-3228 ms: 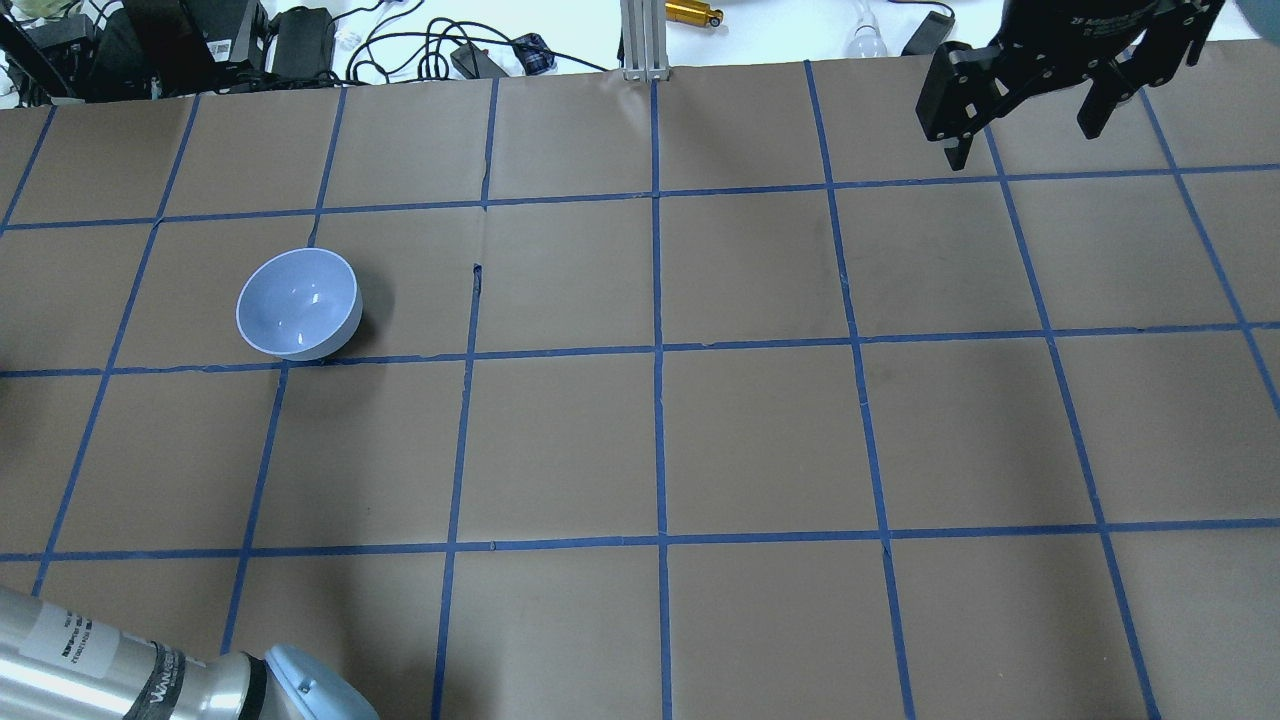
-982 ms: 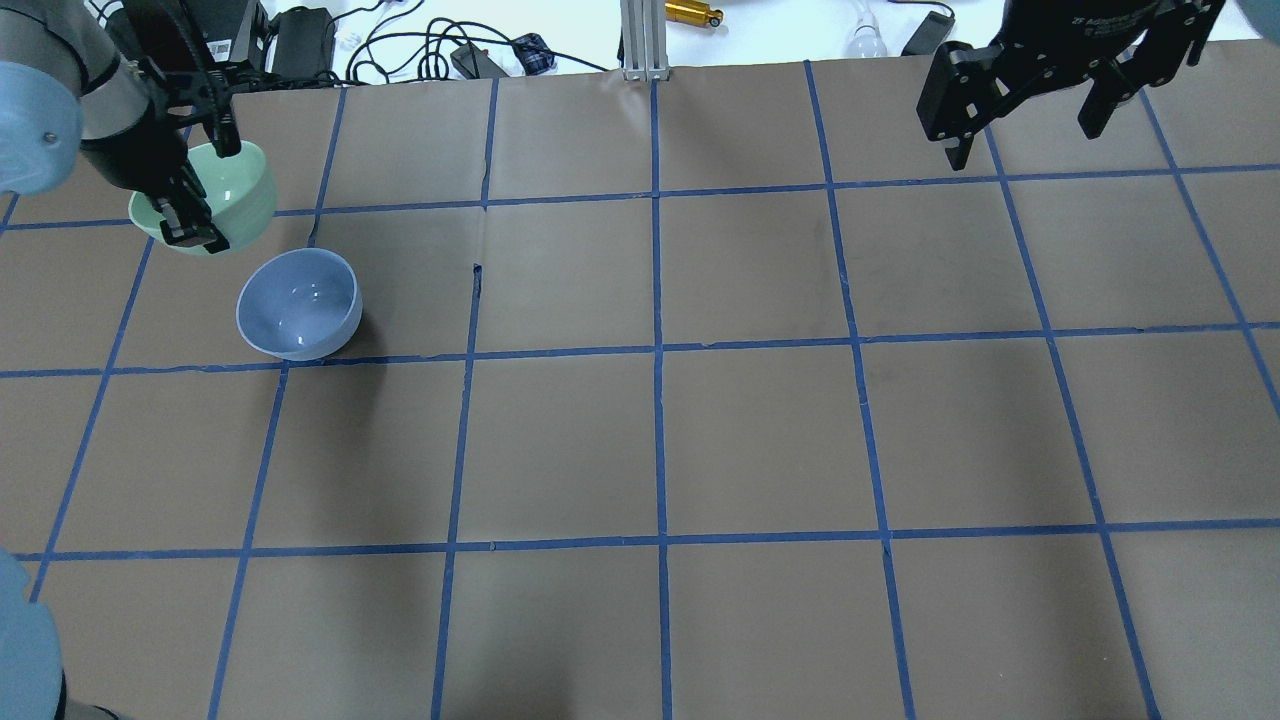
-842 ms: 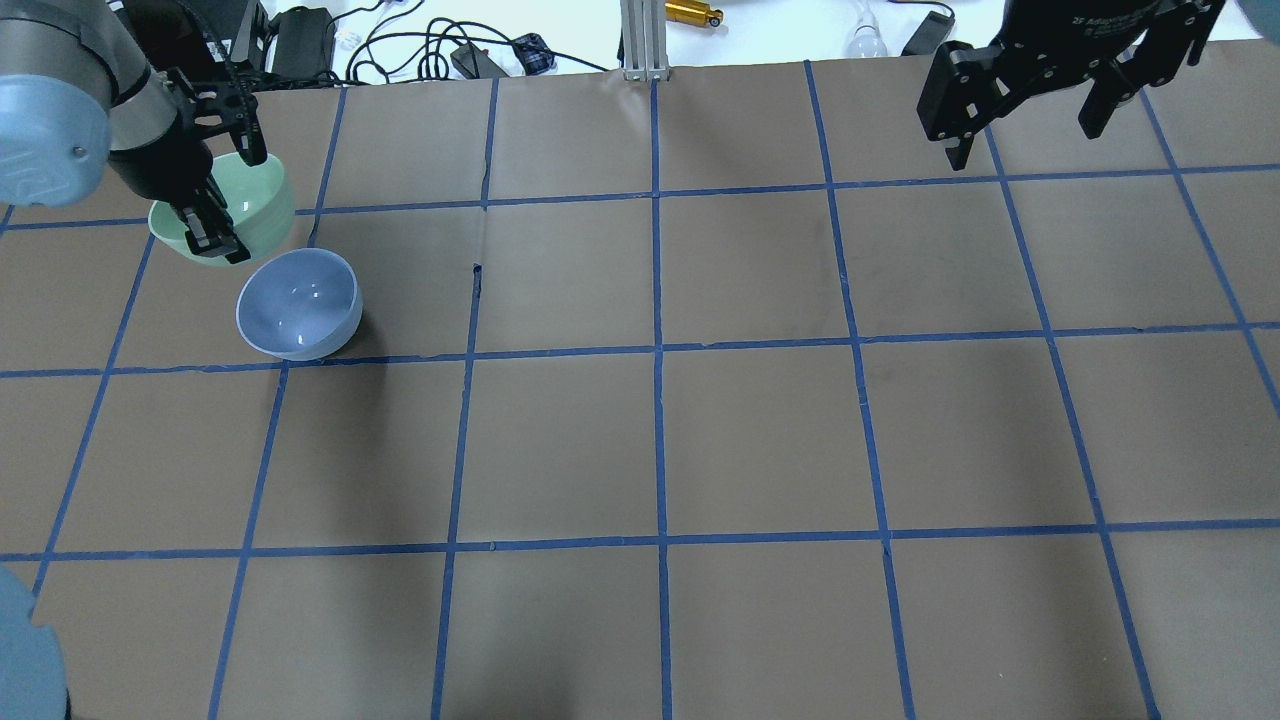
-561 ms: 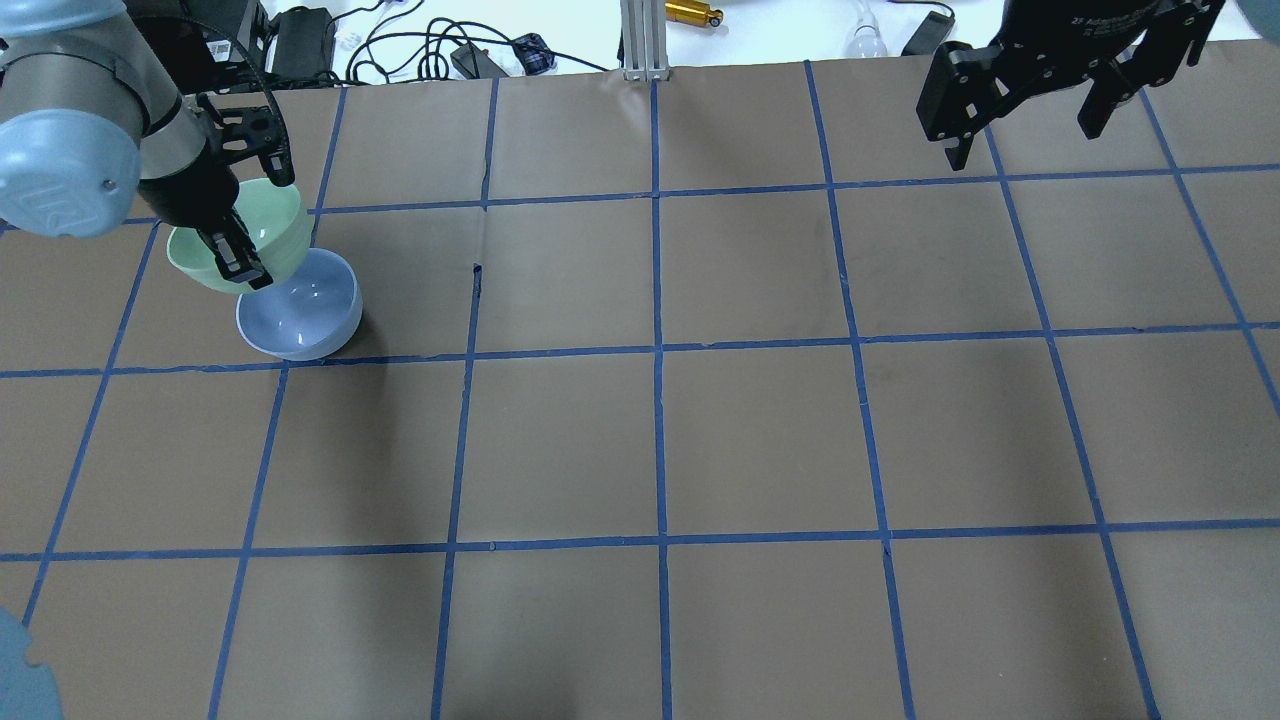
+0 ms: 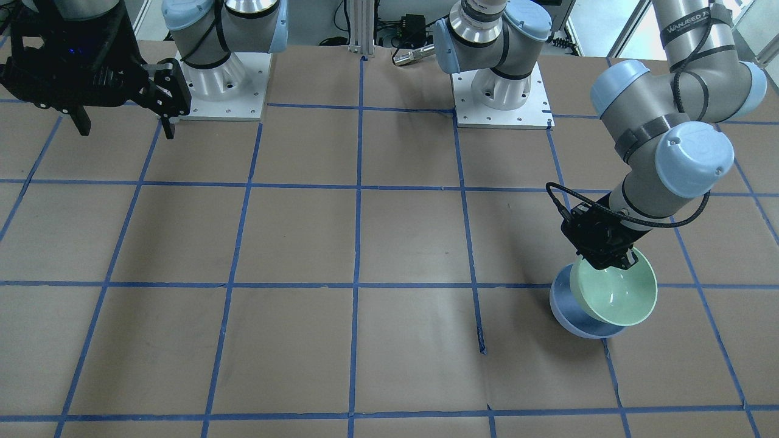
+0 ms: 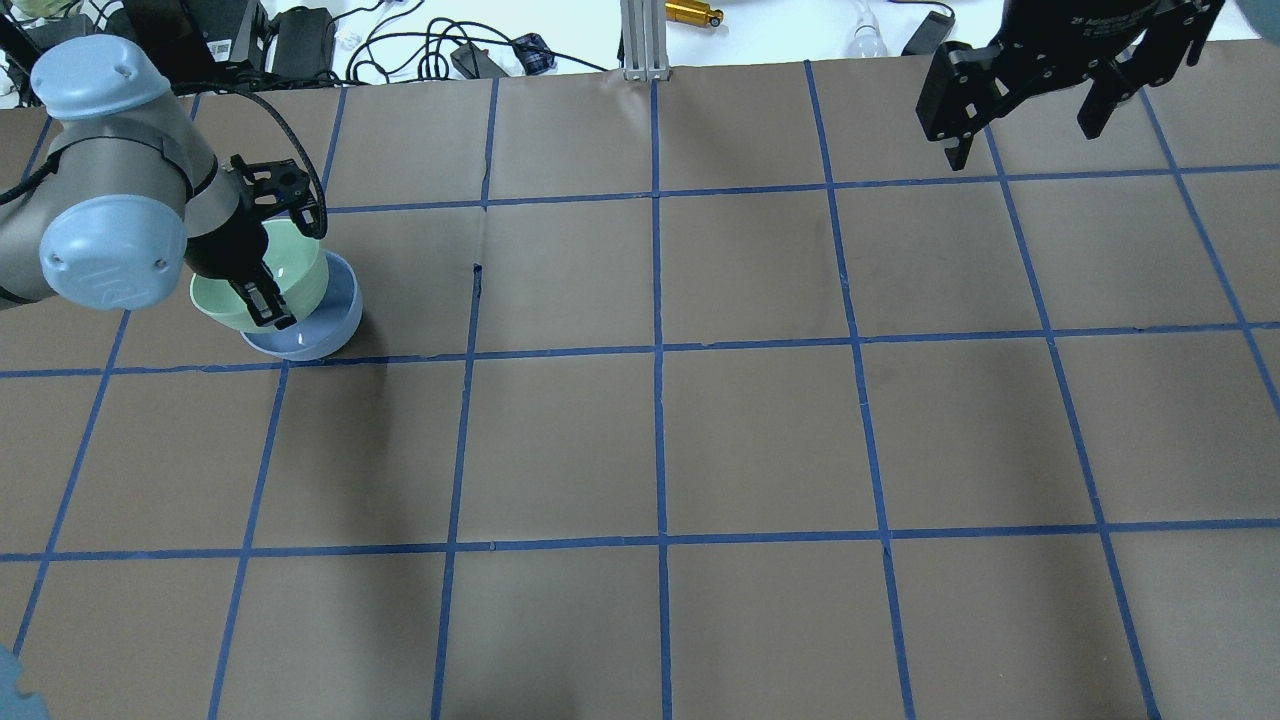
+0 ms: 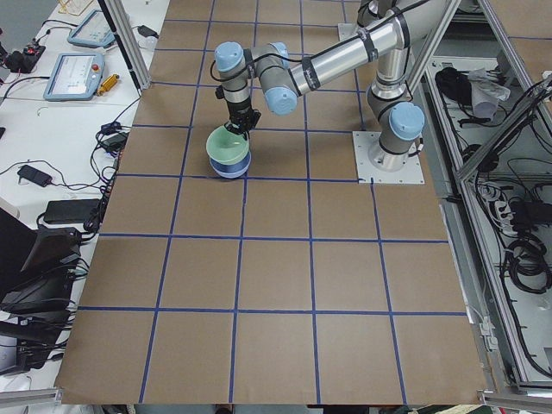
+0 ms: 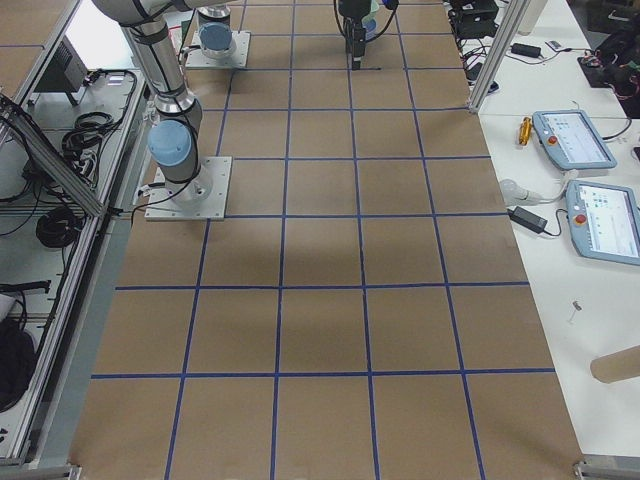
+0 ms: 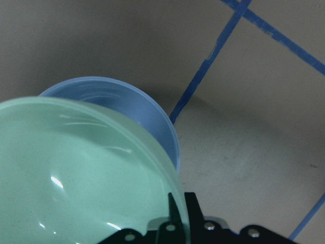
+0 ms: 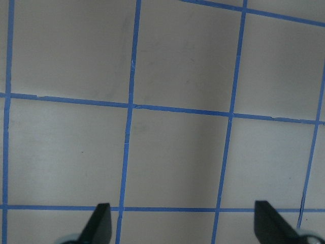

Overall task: Stack green bowl on blue bowl
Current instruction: 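Carry the pale green bowl over the light blue bowl with the left gripper, then lower the green bowl into the blue bowl and open the left gripper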

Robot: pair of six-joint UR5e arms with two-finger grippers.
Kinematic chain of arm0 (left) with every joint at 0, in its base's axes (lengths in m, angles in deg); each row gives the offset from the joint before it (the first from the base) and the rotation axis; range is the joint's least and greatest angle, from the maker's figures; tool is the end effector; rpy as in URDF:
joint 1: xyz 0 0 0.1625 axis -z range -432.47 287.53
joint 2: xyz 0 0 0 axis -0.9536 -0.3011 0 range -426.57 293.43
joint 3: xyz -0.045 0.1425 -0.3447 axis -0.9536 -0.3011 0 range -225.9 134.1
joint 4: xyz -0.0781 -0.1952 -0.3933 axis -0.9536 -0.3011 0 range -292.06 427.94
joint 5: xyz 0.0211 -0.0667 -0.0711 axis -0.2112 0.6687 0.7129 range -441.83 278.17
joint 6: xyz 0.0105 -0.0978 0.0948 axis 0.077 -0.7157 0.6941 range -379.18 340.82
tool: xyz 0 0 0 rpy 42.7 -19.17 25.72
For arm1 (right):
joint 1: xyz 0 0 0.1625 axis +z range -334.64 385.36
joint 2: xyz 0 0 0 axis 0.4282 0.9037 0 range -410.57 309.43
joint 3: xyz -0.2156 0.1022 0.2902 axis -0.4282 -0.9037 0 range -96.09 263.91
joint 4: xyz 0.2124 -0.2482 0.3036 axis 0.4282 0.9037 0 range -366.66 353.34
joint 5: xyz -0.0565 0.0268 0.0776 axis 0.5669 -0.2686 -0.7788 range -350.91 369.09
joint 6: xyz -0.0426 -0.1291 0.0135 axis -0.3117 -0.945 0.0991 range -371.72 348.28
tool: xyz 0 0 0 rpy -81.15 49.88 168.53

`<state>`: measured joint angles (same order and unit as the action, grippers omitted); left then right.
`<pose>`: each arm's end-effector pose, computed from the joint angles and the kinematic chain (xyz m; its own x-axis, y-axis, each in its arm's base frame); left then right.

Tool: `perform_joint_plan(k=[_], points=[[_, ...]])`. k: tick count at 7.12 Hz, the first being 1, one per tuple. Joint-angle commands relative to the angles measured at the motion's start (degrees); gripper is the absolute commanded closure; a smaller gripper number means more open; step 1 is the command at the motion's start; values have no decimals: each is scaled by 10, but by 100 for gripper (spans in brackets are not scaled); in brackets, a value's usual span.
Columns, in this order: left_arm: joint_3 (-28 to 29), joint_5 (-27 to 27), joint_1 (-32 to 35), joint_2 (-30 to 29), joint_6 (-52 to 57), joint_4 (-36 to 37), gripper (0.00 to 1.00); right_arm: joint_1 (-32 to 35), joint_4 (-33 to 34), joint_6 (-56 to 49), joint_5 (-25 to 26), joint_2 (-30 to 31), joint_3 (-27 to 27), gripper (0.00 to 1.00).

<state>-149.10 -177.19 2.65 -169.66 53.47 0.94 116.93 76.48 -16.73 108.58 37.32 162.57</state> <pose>0.0270 -0.5707 0.1984 -0.5321 0.8463 0.0269 0.8433 0.5268 0.1062 0.1255 -0.5358 0.4757 -0.9799 -0.1075 0.1678 -0.1136 0.9932 -0.0271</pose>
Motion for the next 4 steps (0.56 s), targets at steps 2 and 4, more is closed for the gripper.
perform_joint_plan(k=[2, 4], points=[[-8, -2, 0, -5, -20, 12, 44, -1, 0, 0, 0, 0, 0, 0], [-3, -2, 18, 2, -51, 9, 0, -1, 0, 0, 0, 0, 0, 0]])
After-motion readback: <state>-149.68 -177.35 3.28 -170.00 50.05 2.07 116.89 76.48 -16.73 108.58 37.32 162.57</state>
